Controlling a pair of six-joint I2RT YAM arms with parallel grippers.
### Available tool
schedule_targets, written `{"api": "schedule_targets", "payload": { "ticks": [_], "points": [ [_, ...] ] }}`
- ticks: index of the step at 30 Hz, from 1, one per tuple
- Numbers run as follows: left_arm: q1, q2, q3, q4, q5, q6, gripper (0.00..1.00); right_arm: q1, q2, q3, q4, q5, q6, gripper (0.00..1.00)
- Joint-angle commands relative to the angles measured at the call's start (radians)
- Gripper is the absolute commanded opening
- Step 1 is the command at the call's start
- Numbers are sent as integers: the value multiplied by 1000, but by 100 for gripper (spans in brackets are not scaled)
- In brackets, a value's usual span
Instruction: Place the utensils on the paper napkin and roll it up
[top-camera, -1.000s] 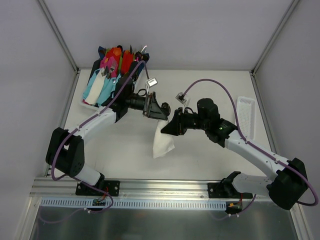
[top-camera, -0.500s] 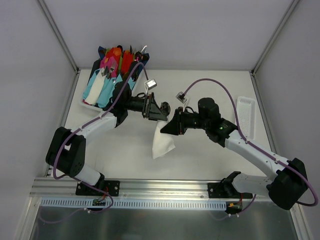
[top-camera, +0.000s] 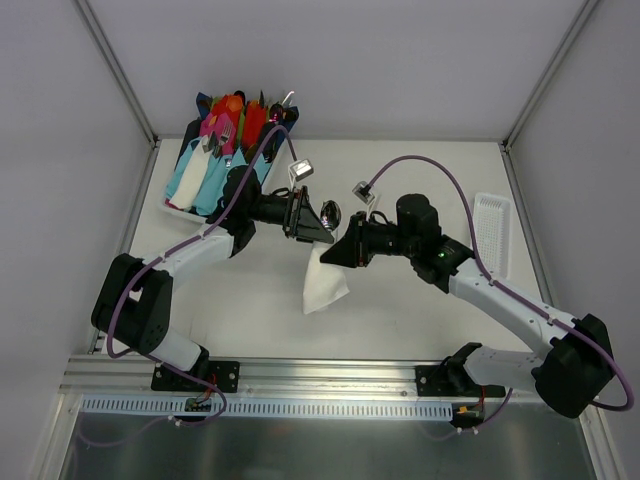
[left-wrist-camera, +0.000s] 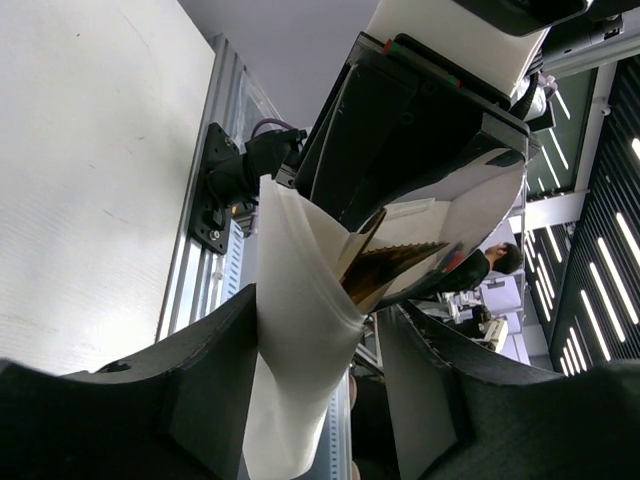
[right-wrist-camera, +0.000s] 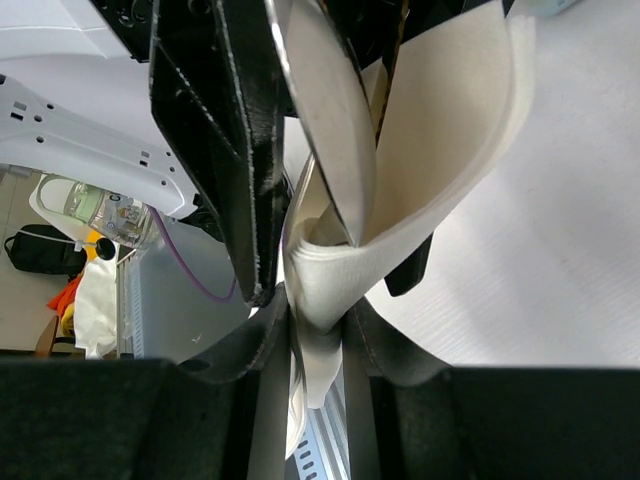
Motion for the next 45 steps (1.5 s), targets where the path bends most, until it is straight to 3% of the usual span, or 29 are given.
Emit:
{"api": "schedule_targets", "payload": {
  "ticks": [1,8,13,18,20,22,25,28,30,33,34,35,39,45],
  "points": [
    [-3,-46,0,23,36,16,48,-6,-23,36,97,-16,15,0],
    [-2,-29,-17,55,27,-14,26,-6,-31,30,114,-18,17,0],
    [0,-13,-17,127,22,-77,1,-7,-16,42,109,-16,17,0],
    [29,-16,1,130,-9,-79,0,-13,-10,73,69,-7,5,2],
    [44,-16,10,118,-19,-76,0,-17,-10,85,36,10,-4,11],
    [61,-27,21,86,-29,-54,0,-22,-5,105,1,16,-3,33],
    [90,-36,41,41,-53,-22,0,-40,-23,131,-52,42,-12,44],
    [148,-44,75,-34,-85,31,0,-89,-78,154,-99,97,-14,48],
    [190,-62,115,-156,-123,121,0,-114,-105,178,-154,177,-33,45],
    [216,-88,176,-334,-176,262,0,-111,-128,250,-268,293,-52,29],
    [217,-110,188,-369,-217,290,0,-103,-126,267,-308,321,-54,17],
    [219,-119,202,-415,-240,324,0,-70,-123,301,-325,385,-54,14],
    [222,-157,222,-489,-323,370,0,52,-65,419,-397,531,-90,6],
    [227,-171,225,-503,-383,299,0,272,106,577,-478,792,-176,2]
  ]
}}
